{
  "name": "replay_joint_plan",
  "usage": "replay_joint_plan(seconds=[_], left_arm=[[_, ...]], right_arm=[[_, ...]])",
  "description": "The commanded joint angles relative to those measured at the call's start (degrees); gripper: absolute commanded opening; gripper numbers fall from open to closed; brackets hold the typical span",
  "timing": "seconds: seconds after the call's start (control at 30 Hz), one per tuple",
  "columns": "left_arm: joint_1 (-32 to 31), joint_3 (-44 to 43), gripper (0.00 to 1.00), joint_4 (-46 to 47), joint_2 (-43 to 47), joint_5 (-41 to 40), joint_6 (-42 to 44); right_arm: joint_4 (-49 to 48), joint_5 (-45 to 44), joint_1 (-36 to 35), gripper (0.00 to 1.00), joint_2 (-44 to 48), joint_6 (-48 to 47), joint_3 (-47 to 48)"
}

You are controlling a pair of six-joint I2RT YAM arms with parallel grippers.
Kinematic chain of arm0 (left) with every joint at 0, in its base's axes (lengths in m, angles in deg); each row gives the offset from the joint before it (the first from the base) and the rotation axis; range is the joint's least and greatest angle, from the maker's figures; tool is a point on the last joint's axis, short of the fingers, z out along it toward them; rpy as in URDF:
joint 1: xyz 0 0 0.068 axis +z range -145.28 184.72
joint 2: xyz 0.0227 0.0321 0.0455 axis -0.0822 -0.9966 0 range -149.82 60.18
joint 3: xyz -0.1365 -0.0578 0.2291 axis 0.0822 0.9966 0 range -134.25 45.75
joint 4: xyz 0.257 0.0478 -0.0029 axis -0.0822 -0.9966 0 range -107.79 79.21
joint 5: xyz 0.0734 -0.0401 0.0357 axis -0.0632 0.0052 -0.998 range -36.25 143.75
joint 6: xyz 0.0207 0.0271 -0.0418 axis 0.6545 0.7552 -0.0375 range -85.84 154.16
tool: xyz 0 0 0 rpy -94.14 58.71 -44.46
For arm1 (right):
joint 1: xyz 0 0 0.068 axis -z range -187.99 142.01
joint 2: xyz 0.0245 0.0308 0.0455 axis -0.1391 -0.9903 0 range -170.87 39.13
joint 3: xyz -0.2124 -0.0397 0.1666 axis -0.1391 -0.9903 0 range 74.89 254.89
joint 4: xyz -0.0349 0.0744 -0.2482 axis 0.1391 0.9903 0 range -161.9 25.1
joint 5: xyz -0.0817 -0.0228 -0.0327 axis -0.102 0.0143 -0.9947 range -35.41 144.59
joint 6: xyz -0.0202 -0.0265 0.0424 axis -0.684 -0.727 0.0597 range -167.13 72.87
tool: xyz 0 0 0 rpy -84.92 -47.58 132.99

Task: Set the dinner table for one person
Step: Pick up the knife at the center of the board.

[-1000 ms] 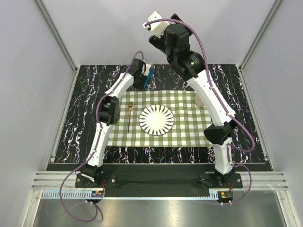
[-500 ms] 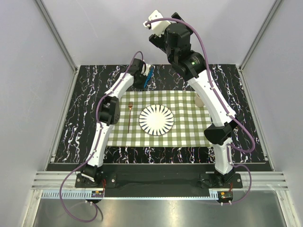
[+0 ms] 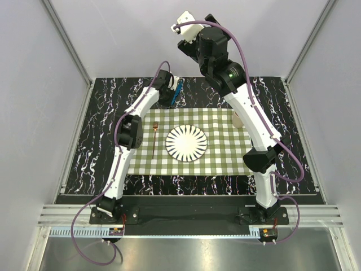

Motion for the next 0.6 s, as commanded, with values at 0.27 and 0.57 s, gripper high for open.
replay_joint_plan(seconds=[0.27,0.57], left_arm=[[-0.3,-0.1,0.0,-1.0,5.9,2.5,-2.0],[-0.7,-0.5,0.0,2.4,8.4,2.5,-2.1]], right_arm=[[-2.2,-1.6,-0.8,0.93,1.9,-0.2,2.4],[-2.0,-1.7,-0.8,0.92,1.7,0.1,2.5]])
